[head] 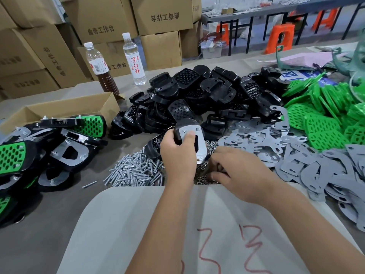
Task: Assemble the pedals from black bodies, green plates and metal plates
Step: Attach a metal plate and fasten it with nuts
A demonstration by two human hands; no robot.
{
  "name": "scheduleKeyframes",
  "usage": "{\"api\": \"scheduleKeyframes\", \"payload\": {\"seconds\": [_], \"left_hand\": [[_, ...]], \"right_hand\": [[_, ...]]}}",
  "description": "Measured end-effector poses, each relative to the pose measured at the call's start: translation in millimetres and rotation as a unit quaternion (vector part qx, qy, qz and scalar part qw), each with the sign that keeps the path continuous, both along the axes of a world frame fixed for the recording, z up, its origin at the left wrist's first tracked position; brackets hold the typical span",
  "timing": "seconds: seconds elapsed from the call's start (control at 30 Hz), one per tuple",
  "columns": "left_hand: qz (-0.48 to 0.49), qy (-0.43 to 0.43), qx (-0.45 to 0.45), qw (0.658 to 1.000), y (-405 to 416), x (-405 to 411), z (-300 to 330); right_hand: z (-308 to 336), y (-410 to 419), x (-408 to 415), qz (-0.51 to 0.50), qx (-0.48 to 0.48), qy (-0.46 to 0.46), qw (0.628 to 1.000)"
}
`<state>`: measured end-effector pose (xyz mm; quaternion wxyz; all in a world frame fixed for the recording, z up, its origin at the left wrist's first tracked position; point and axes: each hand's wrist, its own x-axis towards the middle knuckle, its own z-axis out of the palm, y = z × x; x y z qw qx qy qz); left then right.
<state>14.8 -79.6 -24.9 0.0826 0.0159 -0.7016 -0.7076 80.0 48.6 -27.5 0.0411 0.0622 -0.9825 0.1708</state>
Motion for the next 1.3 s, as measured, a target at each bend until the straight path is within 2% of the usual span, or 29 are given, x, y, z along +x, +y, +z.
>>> {"api": "scheduleKeyframes", "payload": {"seconds": [0.03,0.1,0.2,0.3,0.37,0.53,0.8,1.0,1.17,1.3], "left_hand": [[-0.006,-0.002,0.002,1.0,0.2,-0.7,-1.2],[-0.028,-0.013,0.01,0.999,1.2,-1.7,-1.5],[-0.082,-0.031,0.019,0.996,5.8,0.1,-0.9],[-0.109,0.001,-0.027,0.994,11.2,3.5,-5.3],[-0.126,0.022,-0.042,0.991,13.6,5.3,-7.4],[-0.15,0.015,-0.012,0.989,20.1,11.3,-7.5],[-0.16,0.06,-0.002,0.985,27.5,21.7,-9.1],[-0.153,0.066,0.011,0.986,28.8,22.2,-9.2],[-0.126,0.047,0.034,0.99,27.4,21.0,-10.0],[-0.121,0.012,0.054,0.991,24.8,18.8,-9.3]], "right_hand": [[-2.4,0.9,0.9,-0.009,-0.039,0.016,0.999],[-6.5,3.8,2.7,-0.041,-0.179,0.086,0.979],[-4.8,11.5,0.3,-0.092,-0.344,0.199,0.913],[-2.4,14.5,-1.8,-0.081,-0.437,0.2,0.873],[-4.3,14.5,-1.7,-0.087,-0.446,0.205,0.867],[-3.0,14.7,-4.6,-0.096,-0.497,0.264,0.821],[-4.7,14.3,-9.6,-0.122,-0.447,0.307,0.832],[-5.5,15.9,-8.4,-0.121,-0.483,0.309,0.81],[-5.7,17.3,-8.3,-0.118,-0.483,0.279,0.822],[-4.3,14.6,-6.2,-0.102,-0.455,0.295,0.834]]}}
